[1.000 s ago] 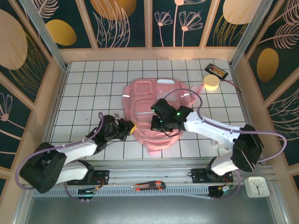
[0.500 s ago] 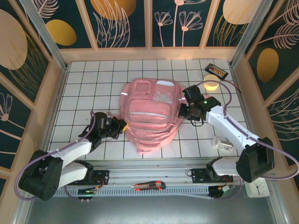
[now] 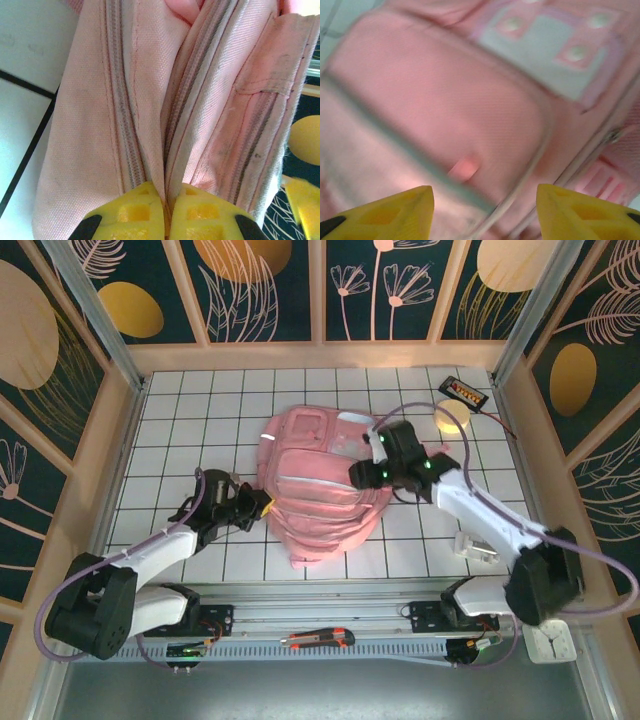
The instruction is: Pack the student bag
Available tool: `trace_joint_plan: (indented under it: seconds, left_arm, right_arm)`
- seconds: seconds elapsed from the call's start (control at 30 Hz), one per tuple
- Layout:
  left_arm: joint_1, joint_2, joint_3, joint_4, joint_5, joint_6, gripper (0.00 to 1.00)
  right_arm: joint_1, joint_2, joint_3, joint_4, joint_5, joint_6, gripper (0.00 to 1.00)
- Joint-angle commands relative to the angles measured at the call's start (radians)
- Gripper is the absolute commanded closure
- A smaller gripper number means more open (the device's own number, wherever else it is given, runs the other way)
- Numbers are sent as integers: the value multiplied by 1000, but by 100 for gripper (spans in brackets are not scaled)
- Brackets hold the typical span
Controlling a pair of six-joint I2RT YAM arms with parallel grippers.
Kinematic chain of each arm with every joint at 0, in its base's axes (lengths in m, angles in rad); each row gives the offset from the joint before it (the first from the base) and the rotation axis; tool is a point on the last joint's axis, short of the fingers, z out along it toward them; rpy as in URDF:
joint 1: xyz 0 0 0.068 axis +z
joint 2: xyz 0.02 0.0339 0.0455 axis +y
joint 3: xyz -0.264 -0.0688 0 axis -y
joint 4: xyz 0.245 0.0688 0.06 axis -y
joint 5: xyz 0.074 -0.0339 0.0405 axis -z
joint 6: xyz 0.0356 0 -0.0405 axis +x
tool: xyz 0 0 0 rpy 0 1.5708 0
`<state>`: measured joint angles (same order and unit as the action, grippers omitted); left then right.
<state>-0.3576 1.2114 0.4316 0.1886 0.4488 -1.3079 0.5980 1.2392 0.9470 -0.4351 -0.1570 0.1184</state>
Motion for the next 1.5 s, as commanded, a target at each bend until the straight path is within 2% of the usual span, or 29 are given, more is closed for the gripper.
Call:
trace_joint_plan:
  seconds: [0.0,0.07,0.13,0.33,0.7,1.2,1.27,1.4,1.47]
  left_arm:
    - [49,9,55,-29,-35,56,100]
    - [67,15,61,-31,-28,66,100]
    - [75,23,73,-34,-23,74,100]
    - [74,33,74,-18,-16,71,100]
    - [75,32,60,2,-17,55,100]
    - [74,43,61,9,-4,58,100]
    - [76,45,61,12,-3,57,100]
    - [80,51,67,9,2,62,100]
    - [86,53,71,3,3,69,100]
  right_arm:
    - [18,-240,-205,154,-109,-236,44]
    - [19,-349,-299,198,-178,-373,37]
    - [25,-384,-328,191,-108,-448,36]
    - [15,-265,-308,116,-108,-628,39]
    - [-1,-64,-264,182,-115,-682,47]
    - [-45,63,-197,191,-151,-750,48]
    - [-44,91,-182,170,-174,-766,53]
    - [-45,134,-155,123,-213,-788,87]
    - [-44,134,-155,116,-211,-796,97]
